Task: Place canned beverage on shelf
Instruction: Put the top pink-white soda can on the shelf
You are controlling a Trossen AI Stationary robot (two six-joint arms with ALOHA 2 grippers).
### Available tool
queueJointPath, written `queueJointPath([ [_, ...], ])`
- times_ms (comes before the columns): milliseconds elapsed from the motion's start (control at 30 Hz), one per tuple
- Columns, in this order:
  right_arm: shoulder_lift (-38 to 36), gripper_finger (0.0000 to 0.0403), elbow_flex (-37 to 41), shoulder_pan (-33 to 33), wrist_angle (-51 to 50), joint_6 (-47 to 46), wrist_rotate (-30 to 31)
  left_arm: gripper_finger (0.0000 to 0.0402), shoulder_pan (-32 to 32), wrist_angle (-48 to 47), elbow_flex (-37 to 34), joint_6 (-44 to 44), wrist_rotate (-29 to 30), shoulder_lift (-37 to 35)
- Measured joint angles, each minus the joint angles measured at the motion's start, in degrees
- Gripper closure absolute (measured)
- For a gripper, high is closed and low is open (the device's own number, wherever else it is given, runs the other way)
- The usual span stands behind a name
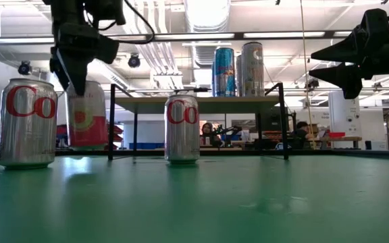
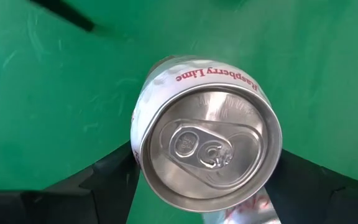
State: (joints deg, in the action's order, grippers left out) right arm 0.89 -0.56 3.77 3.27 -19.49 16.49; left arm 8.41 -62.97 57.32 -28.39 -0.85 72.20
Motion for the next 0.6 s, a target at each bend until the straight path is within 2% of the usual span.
queueJointPath([
  [267, 0.01, 0.0165, 0.00, 0.00, 0.00, 0.00, 0.00, 0.0114, -1.87, 3.12, 2.65, -0.87, 1.59, 6.73],
  [600, 0.01, 0.0165, 0.00, 0.02, 0.00, 0.00, 0.00, 0.0114, -1.87, 1.96, 9.33, 4.56, -2.76, 16.51],
])
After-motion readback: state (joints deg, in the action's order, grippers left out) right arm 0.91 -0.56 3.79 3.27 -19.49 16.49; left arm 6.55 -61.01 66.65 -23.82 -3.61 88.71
